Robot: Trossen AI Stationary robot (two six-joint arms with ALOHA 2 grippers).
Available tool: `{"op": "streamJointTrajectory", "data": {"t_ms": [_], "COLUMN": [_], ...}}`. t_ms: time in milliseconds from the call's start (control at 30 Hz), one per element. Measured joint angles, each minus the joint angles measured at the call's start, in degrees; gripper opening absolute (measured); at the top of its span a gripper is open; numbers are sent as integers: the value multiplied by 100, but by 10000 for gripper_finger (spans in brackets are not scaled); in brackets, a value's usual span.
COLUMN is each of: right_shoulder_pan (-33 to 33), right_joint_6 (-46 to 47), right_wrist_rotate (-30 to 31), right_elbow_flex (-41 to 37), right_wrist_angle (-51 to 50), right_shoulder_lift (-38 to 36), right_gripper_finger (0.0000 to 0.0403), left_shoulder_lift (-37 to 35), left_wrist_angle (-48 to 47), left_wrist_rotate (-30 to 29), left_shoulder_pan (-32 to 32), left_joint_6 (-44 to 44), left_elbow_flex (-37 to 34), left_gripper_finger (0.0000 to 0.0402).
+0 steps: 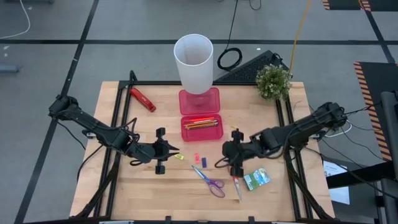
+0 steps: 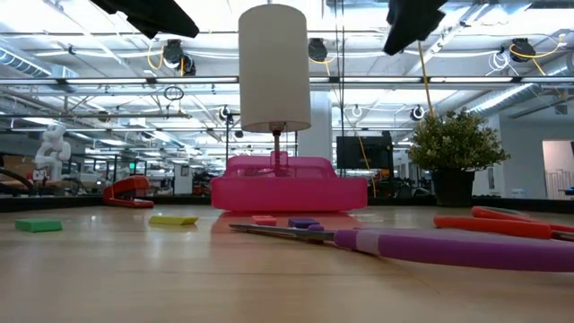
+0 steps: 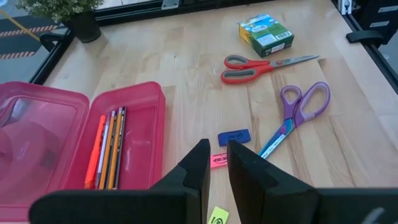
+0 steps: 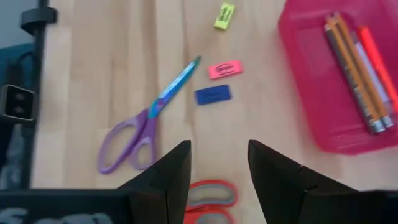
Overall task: Pack school essentials
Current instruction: Put the purple scissors into the pink supply box
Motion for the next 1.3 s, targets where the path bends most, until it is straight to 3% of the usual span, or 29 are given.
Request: {"op": "streamJointTrajectory", "data": {"t_ms": [467,733,967,1300], "right_shoulder_pan": [834,964,980,1215], "right_joint_6": [1699,1710,1624,1469], "right_wrist_rotate": [-26,-39,-474,-443], "right_elbow_flex": [0,2,2,88], "right_wrist_angle": [143,599,863,1430], "right_shoulder_lift": [177,669,1388,2082], "right_gripper_finger": [153,153,153,153], "left_shoulder_lift": [0,0,0,0], "left_wrist_angle": [81,90,79,78], "left_wrist_rotate": [0,2,4,9], "left_shoulder_pan": [74,70,70,70], "left_joint_6": [-10,-29,-33,-37], "left_elbow_flex": [0,0,0,0], "left_gripper_finger": [58,58,58,58]}}
